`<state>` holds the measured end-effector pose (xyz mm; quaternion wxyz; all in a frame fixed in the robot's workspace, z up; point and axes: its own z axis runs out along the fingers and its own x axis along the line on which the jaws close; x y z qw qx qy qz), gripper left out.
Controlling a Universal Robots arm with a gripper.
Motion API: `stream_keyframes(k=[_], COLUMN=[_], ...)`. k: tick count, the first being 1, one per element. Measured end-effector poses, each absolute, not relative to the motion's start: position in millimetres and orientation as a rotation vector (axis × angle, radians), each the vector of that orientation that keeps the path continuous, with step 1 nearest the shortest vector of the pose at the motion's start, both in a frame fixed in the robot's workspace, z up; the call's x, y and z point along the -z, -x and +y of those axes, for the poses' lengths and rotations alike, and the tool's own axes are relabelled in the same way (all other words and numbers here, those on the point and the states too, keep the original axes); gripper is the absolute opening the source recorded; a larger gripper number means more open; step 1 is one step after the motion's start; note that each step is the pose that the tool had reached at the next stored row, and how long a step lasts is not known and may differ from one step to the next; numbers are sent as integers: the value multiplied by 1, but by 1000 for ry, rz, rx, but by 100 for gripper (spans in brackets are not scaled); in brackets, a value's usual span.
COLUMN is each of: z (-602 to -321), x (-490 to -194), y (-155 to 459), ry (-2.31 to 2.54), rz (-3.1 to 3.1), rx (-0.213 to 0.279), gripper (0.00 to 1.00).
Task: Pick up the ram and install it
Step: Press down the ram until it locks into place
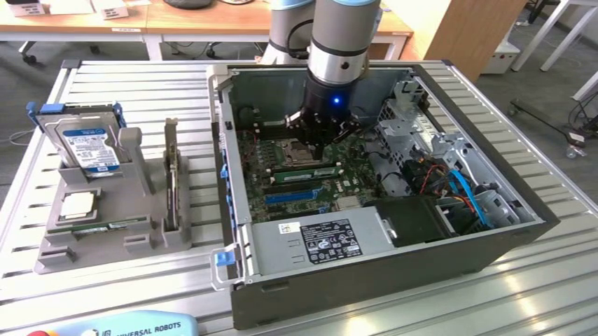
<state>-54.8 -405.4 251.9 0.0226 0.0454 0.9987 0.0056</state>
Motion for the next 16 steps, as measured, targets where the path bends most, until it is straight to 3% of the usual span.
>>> stream_keyframes(k=[16], z=[-405], x=[-255], y=[58], ry=[-141], rz=[3091], rx=[-18], gripper=[10])
